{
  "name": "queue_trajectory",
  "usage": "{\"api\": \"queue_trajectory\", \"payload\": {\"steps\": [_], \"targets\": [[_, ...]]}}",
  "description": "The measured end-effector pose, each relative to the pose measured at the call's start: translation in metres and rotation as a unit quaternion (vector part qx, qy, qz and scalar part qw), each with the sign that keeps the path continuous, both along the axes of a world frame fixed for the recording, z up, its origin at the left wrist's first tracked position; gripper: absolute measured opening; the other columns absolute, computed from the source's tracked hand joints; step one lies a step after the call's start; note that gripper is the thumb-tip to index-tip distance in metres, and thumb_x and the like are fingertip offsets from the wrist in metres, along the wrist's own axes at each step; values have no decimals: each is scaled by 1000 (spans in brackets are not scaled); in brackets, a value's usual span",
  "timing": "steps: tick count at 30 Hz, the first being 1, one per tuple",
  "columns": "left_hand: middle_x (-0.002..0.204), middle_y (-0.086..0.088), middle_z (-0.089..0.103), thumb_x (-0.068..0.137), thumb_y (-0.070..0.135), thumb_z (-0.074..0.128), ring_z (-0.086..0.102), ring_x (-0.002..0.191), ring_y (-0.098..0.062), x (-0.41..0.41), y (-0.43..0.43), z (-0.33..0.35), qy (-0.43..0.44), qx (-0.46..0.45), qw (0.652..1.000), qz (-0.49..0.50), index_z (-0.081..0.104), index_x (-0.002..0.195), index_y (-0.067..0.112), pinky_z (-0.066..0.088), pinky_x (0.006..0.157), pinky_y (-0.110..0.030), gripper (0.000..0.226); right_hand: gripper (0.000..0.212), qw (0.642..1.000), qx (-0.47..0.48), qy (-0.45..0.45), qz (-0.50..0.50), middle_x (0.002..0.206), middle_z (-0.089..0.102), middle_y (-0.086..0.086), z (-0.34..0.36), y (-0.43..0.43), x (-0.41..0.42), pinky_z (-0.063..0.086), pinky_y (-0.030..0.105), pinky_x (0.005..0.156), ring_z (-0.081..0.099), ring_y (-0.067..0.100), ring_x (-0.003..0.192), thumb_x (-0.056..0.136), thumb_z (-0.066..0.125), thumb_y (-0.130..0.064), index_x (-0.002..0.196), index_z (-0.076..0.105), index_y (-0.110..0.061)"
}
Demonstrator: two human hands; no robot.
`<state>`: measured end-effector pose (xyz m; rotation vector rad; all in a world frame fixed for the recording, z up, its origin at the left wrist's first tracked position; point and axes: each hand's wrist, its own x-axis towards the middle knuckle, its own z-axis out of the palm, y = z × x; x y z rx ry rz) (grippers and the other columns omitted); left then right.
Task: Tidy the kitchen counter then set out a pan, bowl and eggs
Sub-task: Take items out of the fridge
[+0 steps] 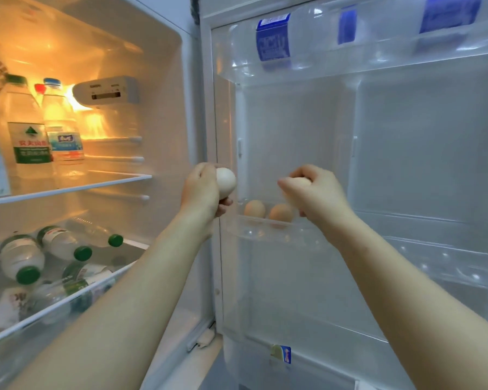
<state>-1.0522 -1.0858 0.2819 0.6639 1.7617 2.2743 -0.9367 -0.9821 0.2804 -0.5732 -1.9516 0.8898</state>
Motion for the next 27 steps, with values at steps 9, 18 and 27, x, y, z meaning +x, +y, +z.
{"api": "queue_trajectory", "payload": {"steps": [9,18,27], "targets": [[71,-4,54,86,42,58,42,43,-7,-2,-98,-19,-208,136,968,-26,55,83,10,28,30,-9,32,13,894,-335,120,273,65,54,5,-16,-89,-45,29,16,39,39,11,33,88,52,-21,76,53,-18],[64,-5,55,87,38,55,42,35,-7,33,-204,-61,-233,231,929,171,54,87,10,27,28,-8,28,20,687,-508,-27,519,59,53,5,-60,-177,-81,27,9,31,39,8,31,91,47,-28,78,52,-13],[62,-4,57,89,37,54,41,35,-8,178,-278,-119,-209,299,804,470,54,78,10,25,29,-7,29,18,494,-508,-242,663,56,57,5,-121,-287,-12,27,13,31,38,11,33,90,49,-26,80,53,-12]]}}
